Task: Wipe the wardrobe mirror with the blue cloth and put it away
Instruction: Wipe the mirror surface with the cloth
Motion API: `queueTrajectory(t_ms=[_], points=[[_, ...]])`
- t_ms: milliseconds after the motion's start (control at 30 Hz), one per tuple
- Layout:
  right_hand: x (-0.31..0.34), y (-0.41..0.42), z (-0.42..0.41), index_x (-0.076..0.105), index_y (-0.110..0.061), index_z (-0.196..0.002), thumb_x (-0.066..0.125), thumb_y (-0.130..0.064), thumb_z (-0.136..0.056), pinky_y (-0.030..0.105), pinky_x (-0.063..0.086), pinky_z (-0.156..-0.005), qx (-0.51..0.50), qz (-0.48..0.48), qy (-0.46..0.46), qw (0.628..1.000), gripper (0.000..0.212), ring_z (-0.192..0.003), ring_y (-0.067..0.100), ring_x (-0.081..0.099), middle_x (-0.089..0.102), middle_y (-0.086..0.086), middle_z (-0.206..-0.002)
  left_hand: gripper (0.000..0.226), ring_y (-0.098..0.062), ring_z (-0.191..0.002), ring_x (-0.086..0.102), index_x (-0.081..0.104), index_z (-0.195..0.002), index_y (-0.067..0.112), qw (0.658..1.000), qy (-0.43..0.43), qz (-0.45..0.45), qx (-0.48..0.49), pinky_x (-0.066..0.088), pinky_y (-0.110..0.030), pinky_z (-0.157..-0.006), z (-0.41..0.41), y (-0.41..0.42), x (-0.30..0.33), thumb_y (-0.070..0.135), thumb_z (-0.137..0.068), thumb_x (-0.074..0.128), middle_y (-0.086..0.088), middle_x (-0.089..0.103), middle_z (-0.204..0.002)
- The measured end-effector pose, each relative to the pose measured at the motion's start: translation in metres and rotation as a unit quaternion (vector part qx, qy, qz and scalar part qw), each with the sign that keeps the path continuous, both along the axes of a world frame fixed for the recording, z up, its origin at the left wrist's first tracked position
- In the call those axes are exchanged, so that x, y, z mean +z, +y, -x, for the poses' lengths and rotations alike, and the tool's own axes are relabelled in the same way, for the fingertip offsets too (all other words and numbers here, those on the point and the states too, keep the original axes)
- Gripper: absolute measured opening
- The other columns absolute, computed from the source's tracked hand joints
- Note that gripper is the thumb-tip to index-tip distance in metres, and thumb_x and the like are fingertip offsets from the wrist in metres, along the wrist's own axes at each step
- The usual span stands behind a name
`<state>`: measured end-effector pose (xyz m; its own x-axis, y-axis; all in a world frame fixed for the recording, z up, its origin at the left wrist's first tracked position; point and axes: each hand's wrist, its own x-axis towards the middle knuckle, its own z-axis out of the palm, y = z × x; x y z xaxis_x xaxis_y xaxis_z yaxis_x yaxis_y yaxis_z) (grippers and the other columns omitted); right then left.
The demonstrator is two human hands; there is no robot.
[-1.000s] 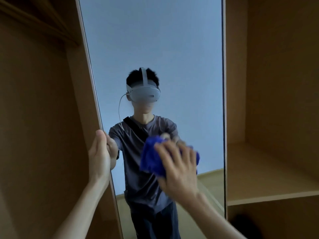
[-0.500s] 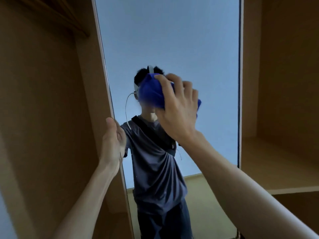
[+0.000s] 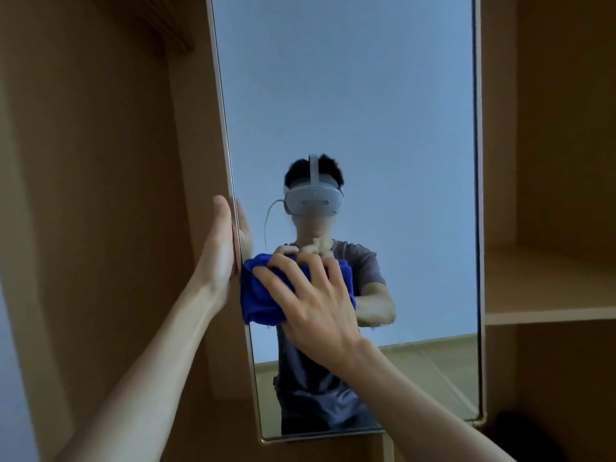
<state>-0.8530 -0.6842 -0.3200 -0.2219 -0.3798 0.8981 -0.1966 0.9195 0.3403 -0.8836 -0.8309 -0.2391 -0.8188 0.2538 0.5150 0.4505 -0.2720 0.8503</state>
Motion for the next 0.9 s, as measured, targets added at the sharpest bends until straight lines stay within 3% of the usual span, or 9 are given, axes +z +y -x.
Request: queueTrajectory(t_ms=[133, 267, 333, 433, 533, 733, 800, 833, 900], points=[[-0.049, 0.009, -0.001, 0.06, -0.022, -0.133, 0.05, -0.013, -0.087, 0.046, 0.042, -0.086, -0.001, -0.019, 0.009, 1.0, 0.048, -0.105, 0.032, 0.057, 0.06, 0.001, -0.135, 0.07, -0.001, -0.113, 0.053, 0.055, -0.136, 0.028, 1.0, 0.005, 0.017, -0.006, 0.038, -0.016, -0.09, 0.008, 0.003, -0.026, 0.071, -0.094, 0.019, 0.015, 0.059, -0.12], [-0.08, 0.012, -0.006, 0.059, -0.023, -0.134, 0.048, -0.01, -0.087, 0.047, 0.043, -0.088, -0.008, -0.036, 0.02, 0.999, 0.05, -0.106, 0.033, 0.056, 0.058, 0.002, -0.135, 0.059, -0.005, -0.066, 0.037, 0.056, -0.087, 0.032, 1.0, 0.013, 0.014, 0.025, 0.023, -0.023, -0.058, 0.001, 0.002, -0.055, 0.082, -0.085, 0.024, 0.008, 0.04, -0.072], [-0.087, 0.013, -0.007, 0.057, -0.022, -0.135, 0.043, -0.015, -0.087, 0.048, 0.043, -0.088, -0.011, -0.046, 0.016, 0.999, 0.051, -0.106, 0.033, 0.053, 0.057, 0.002, -0.135, 0.066, -0.011, -0.071, 0.045, 0.055, -0.085, 0.024, 0.999, 0.012, 0.019, 0.023, 0.031, -0.026, -0.063, -0.003, -0.001, -0.073, 0.081, -0.088, 0.022, 0.001, 0.049, -0.076], [-0.084, 0.015, -0.007, 0.057, -0.021, -0.134, 0.045, -0.014, -0.089, 0.049, 0.045, -0.087, -0.003, -0.066, 0.02, 0.998, 0.047, -0.104, 0.035, 0.054, 0.058, 0.004, -0.132, 0.084, -0.03, -0.133, 0.048, 0.05, -0.137, 0.007, 1.0, -0.021, 0.009, 0.02, 0.041, -0.04, -0.107, -0.006, -0.002, -0.101, 0.071, -0.096, 0.014, -0.014, 0.053, -0.142], [-0.05, 0.014, -0.001, 0.059, -0.021, -0.133, 0.053, -0.013, -0.092, 0.048, 0.044, -0.08, 0.008, -0.088, 0.052, 0.995, 0.042, -0.098, 0.035, 0.055, 0.061, 0.004, -0.128, 0.071, -0.017, -0.087, 0.069, 0.063, -0.099, 0.012, 1.0, -0.012, 0.009, 0.012, 0.058, -0.025, -0.065, -0.005, 0.006, -0.11, 0.065, -0.099, 0.016, -0.004, 0.074, -0.092], [0.052, -0.003, 0.014, 0.064, -0.022, -0.127, 0.069, -0.014, -0.08, 0.042, 0.041, -0.071, -0.018, 0.061, 0.112, 0.992, 0.048, -0.089, 0.033, 0.057, 0.064, 0.002, -0.122, 0.087, -0.027, -0.138, 0.042, 0.055, -0.132, 0.007, 0.999, -0.003, 0.001, 0.038, 0.031, -0.037, -0.113, 0.003, -0.002, -0.118, 0.077, -0.09, 0.024, -0.008, 0.061, -0.129], [0.047, -0.008, 0.016, 0.064, -0.021, -0.126, 0.069, -0.017, -0.078, 0.042, 0.041, -0.072, -0.007, 0.074, 0.124, 0.99, 0.048, -0.089, 0.032, 0.057, 0.065, 0.0, -0.121, 0.075, -0.016, -0.093, 0.029, 0.057, -0.11, 0.013, 0.999, -0.006, -0.008, 0.031, 0.034, -0.032, -0.105, 0.008, -0.005, -0.121, 0.078, -0.09, 0.025, -0.003, 0.065, -0.105], [0.035, -0.01, 0.015, 0.064, -0.022, -0.126, 0.064, -0.017, -0.079, 0.043, 0.041, -0.073, 0.001, 0.07, 0.124, 0.99, 0.047, -0.089, 0.032, 0.056, 0.065, 0.0, -0.121, 0.075, -0.019, -0.123, 0.051, 0.059, -0.126, 0.013, 0.999, -0.013, -0.025, 0.032, 0.039, -0.029, -0.099, 0.006, -0.005, -0.121, 0.072, -0.094, 0.024, 0.008, 0.065, -0.094], [-0.004, -0.014, 0.014, 0.063, -0.021, -0.128, 0.057, -0.018, -0.082, 0.045, 0.042, -0.076, 0.022, 0.035, 0.112, 0.993, 0.046, -0.091, 0.034, 0.055, 0.064, 0.0, -0.122, 0.059, -0.009, -0.083, 0.062, 0.065, -0.113, 0.022, 0.998, -0.011, -0.067, 0.009, 0.048, -0.025, -0.08, 0.005, 0.001, -0.124, 0.061, -0.1, 0.023, 0.007, 0.07, -0.084]])
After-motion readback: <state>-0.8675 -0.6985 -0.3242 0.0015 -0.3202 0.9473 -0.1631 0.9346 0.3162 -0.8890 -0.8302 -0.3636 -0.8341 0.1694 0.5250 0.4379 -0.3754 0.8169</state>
